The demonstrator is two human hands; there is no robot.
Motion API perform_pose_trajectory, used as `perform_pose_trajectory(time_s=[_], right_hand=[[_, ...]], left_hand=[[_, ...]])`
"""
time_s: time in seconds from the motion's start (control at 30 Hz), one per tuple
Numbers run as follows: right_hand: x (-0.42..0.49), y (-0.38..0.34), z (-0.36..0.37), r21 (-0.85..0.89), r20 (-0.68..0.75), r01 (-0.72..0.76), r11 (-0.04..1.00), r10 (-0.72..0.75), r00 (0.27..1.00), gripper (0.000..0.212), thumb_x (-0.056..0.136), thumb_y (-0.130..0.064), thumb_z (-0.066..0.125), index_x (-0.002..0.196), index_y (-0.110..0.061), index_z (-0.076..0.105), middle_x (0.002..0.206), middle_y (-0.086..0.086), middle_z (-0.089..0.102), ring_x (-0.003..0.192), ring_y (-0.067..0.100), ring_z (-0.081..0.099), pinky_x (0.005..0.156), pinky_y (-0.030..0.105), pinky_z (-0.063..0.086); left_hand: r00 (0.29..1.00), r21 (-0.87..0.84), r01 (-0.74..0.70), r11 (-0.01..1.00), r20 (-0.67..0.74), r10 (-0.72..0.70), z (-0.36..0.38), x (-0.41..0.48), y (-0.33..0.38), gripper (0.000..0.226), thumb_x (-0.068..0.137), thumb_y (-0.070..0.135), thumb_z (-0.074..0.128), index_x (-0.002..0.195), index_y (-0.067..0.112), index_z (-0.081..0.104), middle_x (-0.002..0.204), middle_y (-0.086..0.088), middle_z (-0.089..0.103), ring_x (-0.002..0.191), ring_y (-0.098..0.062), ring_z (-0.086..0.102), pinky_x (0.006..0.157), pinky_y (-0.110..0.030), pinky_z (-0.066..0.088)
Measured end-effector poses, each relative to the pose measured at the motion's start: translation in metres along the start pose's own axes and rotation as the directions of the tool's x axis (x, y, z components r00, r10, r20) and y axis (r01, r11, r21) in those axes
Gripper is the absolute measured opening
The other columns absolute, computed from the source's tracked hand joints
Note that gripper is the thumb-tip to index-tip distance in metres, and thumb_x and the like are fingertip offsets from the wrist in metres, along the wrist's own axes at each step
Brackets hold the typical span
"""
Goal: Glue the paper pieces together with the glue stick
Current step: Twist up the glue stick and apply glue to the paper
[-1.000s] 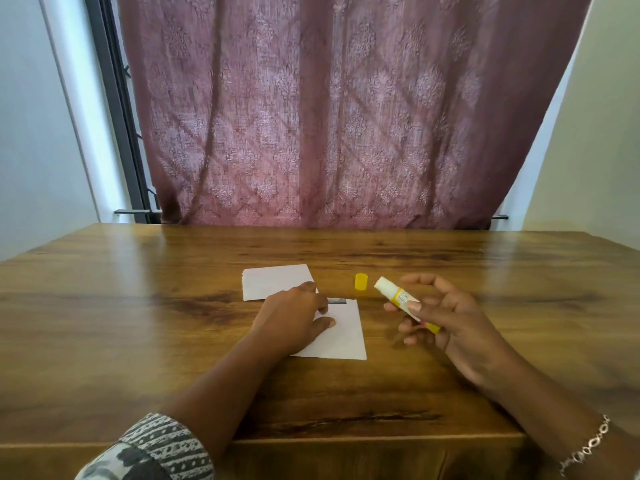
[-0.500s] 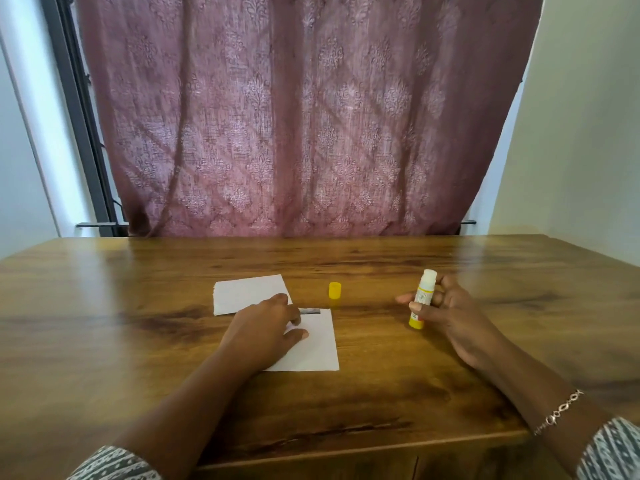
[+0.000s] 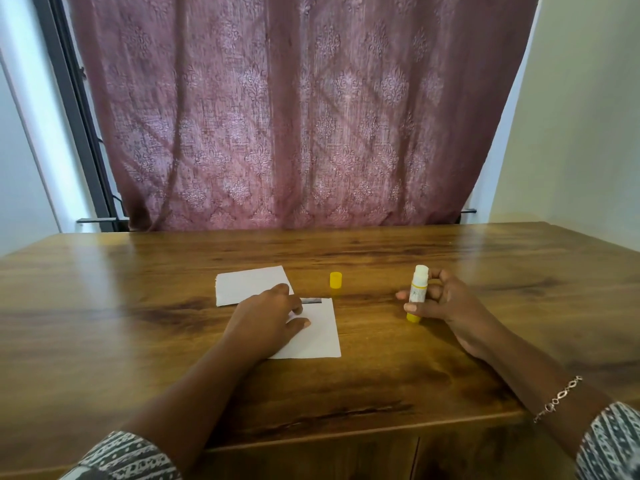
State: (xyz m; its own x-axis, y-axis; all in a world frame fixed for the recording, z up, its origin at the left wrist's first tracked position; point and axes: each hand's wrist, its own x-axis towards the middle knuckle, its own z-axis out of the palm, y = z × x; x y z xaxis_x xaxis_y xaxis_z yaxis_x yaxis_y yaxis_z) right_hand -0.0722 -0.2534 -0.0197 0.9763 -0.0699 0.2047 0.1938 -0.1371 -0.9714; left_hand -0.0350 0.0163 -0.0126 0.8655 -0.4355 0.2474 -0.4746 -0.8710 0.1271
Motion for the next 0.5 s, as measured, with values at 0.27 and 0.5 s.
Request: perform_pose_trajectory(time_s=[0.27,0.5], right_hand=[[-0.035,-0.025,-0.008,0.081,-0.424,0.315,0.946,-0.253,0.87,0.048,0.051,-0.063,0.073,0.088,-0.036,0.057,0.105,0.003,0.062,0.099,0.018,0.058,0.085,0.034,0.049],[-0.045,-0.087,0.047,-0.3,-0.293,0.662,0.686,-0.727,0.621,0.007,0.081,-0.029,0.056,0.085,-0.034,0.054,0.078,-0.015,0.061,0.077,0.002,0.056,0.07,0.012,0.046]], left_hand=[[1.0,-0.018,0.0,1.0,-0.008,0.0,0.0,-0.001,0.0,0.037,0.089,0.041,0.05,0.12,0.022,0.057,0.126,0.001,0.054,0.103,-0.012,0.056,0.085,-0.022,0.045],[0.977,-0.119,0.088,0.989,-0.183,-0.109,-0.001,-0.002,-0.008,0.03,0.089,0.037,0.053,0.113,0.02,0.061,0.119,0.0,0.057,0.096,-0.013,0.058,0.081,-0.02,0.044]])
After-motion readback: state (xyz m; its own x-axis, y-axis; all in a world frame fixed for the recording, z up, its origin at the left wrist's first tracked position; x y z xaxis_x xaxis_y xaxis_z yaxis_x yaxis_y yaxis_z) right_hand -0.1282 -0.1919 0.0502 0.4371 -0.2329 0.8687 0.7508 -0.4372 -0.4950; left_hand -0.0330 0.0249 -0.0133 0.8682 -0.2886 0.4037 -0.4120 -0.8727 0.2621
